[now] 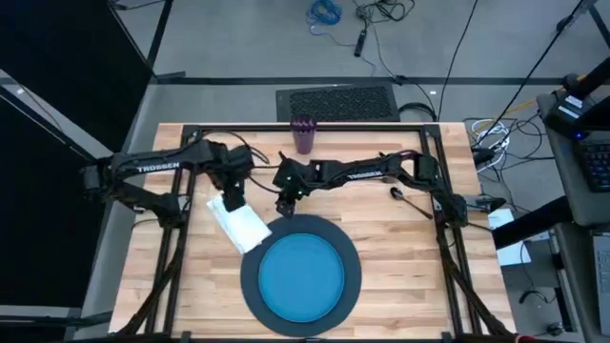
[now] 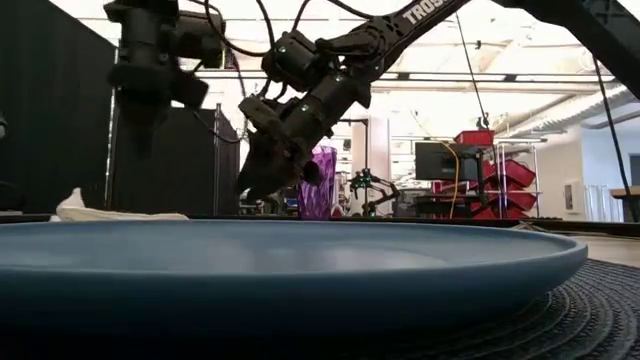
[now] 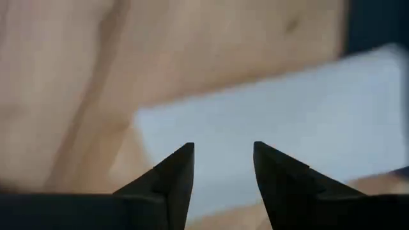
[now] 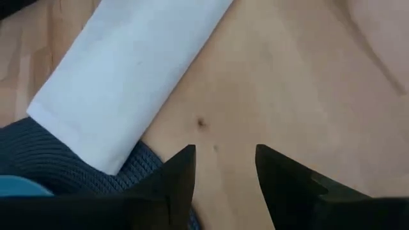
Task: Set table place
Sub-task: Move the white table napkin to the left of the dark blue placemat
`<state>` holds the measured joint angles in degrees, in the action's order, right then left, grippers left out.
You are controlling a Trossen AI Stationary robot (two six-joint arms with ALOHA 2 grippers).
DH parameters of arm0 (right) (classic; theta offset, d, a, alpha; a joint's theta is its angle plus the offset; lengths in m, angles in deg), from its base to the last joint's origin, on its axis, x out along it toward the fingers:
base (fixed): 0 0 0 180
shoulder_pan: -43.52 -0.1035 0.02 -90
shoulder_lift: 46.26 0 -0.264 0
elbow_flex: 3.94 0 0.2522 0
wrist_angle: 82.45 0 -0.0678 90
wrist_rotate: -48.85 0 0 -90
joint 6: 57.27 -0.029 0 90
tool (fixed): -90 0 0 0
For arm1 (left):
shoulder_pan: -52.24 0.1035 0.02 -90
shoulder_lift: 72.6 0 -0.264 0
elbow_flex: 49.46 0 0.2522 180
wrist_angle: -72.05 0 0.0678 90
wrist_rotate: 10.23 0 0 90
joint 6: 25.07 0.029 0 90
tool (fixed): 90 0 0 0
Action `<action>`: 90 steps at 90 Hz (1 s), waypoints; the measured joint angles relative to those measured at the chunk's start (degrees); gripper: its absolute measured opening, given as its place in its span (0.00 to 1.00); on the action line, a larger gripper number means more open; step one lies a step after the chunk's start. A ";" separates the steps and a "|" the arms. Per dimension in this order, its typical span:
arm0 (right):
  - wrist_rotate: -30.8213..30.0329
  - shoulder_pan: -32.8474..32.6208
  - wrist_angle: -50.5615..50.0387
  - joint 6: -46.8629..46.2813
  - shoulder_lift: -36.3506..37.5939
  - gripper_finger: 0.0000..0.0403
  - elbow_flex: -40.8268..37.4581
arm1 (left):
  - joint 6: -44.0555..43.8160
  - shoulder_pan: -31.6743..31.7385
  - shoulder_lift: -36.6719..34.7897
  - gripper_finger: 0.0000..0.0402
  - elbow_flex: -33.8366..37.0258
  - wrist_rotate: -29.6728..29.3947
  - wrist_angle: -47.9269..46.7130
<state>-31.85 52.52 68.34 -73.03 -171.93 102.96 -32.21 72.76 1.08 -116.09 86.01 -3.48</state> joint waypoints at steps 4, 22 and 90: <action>-0.02 -0.11 -0.45 0.03 0.00 0.37 0.00 | -1.08 -0.76 0.65 0.36 0.64 0.28 1.05; -0.21 -0.12 -5.87 1.59 1.16 0.37 0.00 | -4.99 -5.12 3.22 0.36 4.90 0.59 1.46; -0.81 0.47 -13.03 5.34 9.68 0.37 0.00 | -16.64 -18.02 5.95 0.36 8.32 -6.05 3.36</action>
<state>-32.66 52.99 55.31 -67.69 -162.24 102.96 -48.85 54.75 7.03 -107.77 79.96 -0.11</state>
